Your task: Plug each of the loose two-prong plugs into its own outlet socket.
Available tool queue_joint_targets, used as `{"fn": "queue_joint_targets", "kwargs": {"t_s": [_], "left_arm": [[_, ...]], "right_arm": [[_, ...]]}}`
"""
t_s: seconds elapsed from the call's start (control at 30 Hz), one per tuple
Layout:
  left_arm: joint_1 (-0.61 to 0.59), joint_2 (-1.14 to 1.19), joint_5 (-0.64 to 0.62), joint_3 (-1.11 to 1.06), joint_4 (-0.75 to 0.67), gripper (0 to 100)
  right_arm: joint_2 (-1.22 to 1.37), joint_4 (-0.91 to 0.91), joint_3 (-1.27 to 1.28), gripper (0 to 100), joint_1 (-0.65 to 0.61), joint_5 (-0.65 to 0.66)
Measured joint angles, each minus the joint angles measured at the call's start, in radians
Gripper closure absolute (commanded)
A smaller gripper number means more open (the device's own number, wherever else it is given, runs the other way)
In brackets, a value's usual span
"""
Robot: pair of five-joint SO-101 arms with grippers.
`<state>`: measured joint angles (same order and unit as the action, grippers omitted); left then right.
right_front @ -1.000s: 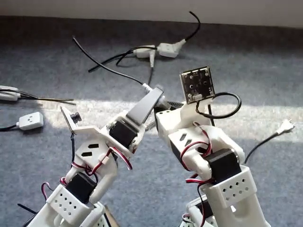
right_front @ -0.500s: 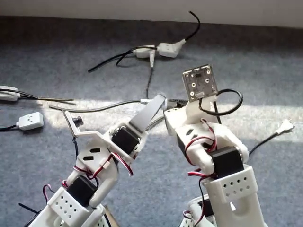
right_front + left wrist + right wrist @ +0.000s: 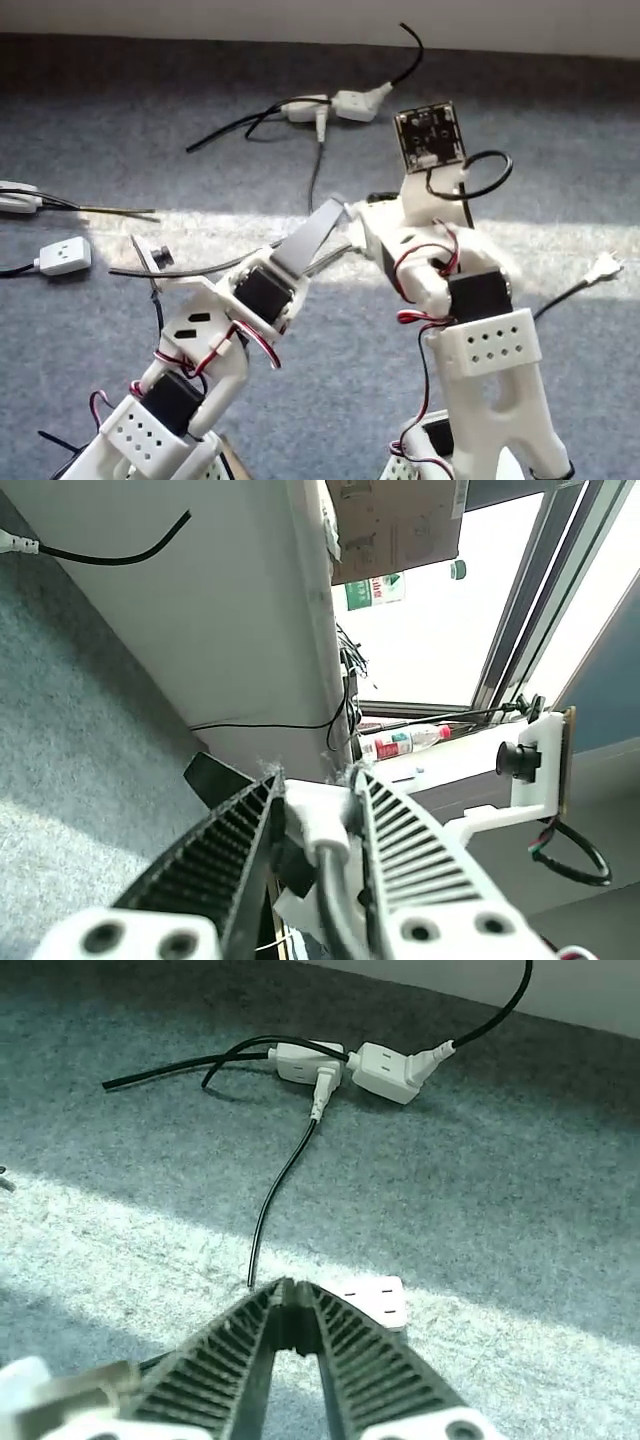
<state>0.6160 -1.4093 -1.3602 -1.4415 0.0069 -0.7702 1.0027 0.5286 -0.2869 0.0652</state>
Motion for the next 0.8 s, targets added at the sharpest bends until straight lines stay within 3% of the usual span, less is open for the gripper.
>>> {"fn": "queue_joint_targets", "kwargs": {"t_s": [0.63,0.8], "left_arm": [[0.017,0.000,-0.002,-0.011,0.000,99],[0.083,-0.002,0.086,-0.028,0.000,99]], "right_arm": [[0.008,0.000,-0.011,99.1,0.008,-0.002],[0.008,0.000,-0.011,99.1,0.017,-0.002]]}}
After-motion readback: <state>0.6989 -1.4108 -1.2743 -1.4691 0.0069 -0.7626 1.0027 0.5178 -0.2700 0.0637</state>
